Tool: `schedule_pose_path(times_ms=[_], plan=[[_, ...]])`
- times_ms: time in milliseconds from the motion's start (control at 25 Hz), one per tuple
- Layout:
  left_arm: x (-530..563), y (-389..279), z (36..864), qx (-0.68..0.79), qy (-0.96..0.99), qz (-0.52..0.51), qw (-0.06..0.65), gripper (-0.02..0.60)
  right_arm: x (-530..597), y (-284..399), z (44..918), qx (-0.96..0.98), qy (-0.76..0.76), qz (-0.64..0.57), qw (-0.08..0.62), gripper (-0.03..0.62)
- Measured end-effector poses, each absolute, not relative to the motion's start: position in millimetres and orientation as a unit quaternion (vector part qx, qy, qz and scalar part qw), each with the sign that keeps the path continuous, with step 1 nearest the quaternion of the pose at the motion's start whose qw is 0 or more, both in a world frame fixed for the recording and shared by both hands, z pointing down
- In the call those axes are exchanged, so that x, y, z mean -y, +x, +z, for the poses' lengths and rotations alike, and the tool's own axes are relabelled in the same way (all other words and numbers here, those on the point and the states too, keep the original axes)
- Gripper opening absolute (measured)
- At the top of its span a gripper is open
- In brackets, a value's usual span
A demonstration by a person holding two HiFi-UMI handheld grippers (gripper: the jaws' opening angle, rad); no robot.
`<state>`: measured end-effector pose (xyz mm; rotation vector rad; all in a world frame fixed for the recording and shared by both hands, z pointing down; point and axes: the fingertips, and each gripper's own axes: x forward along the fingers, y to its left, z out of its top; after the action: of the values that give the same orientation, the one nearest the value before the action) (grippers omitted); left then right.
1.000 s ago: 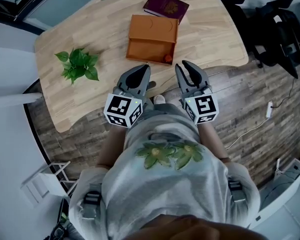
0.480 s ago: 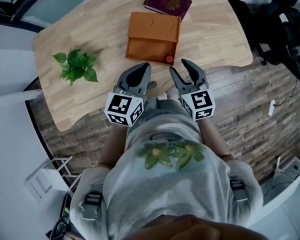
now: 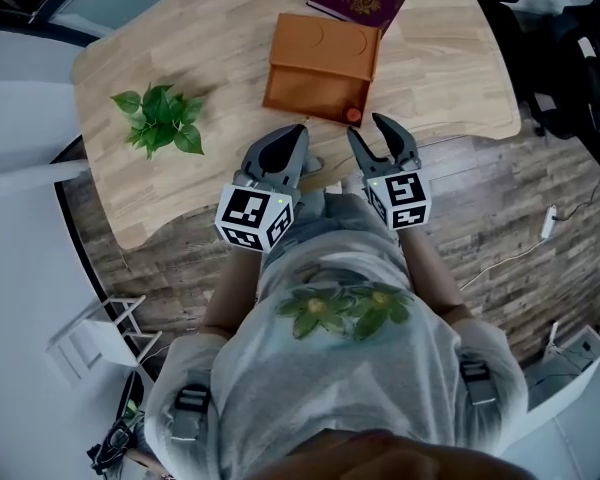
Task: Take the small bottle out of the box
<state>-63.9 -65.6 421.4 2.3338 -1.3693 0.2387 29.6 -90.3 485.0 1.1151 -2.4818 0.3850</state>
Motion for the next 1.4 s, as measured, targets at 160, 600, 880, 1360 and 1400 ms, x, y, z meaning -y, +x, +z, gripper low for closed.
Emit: schedule_pose_path(times_ms=[160,600,880,1360,1400], plan=[[66,-68,422,0.495,0.838,0.089,0.210,0.008,92,27,502,0.881,0.400,0.145,0.206,0.181],[80,-70,434,0.483,0.841,0.097,0.223,0.008,107,23,546,0.864,0.409,0.168,0.240,0.183],[91,-64,446,0.466,0.846,0.105,0.236,0.008,114,21,570,0.853,0.416,0.184,0.257,0.184],[103,-66,462,0.453,0.847,0.119,0.250,0.008,125,15,596,0.843,0.416,0.190,0.283,0.184],[104,-66,463,0.452,0.847,0.119,0.252,0.008,126,15,597,0.843,0.414,0.190,0.285,0.184]])
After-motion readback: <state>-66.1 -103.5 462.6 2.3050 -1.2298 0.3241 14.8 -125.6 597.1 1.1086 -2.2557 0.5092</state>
